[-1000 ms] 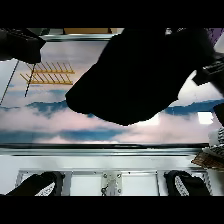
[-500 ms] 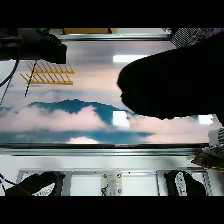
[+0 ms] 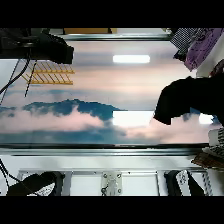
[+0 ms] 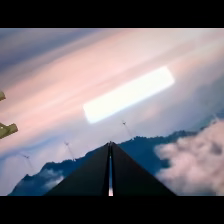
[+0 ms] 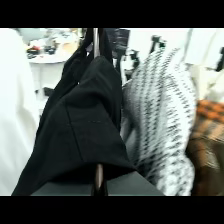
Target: Fold the clothes and pants, and hang the long-sleeved shirts on hangers.
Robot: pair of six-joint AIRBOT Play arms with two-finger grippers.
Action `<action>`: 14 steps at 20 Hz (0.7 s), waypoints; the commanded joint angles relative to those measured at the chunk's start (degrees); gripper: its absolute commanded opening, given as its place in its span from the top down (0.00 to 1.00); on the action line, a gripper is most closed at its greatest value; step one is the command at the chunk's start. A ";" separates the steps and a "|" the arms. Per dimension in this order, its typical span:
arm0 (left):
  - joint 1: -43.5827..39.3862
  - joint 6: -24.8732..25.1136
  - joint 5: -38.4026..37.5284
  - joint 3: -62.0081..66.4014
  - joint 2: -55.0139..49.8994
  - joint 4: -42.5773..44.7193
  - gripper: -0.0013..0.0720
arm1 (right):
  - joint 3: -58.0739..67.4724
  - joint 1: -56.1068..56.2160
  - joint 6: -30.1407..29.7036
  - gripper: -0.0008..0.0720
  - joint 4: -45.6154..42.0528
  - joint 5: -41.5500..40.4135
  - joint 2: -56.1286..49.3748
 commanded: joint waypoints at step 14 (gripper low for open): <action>-0.02 -0.07 -0.02 0.02 -0.11 0.02 0.97 | 12.33 -6.38 3.02 0.98 -2.80 0.20 -8.39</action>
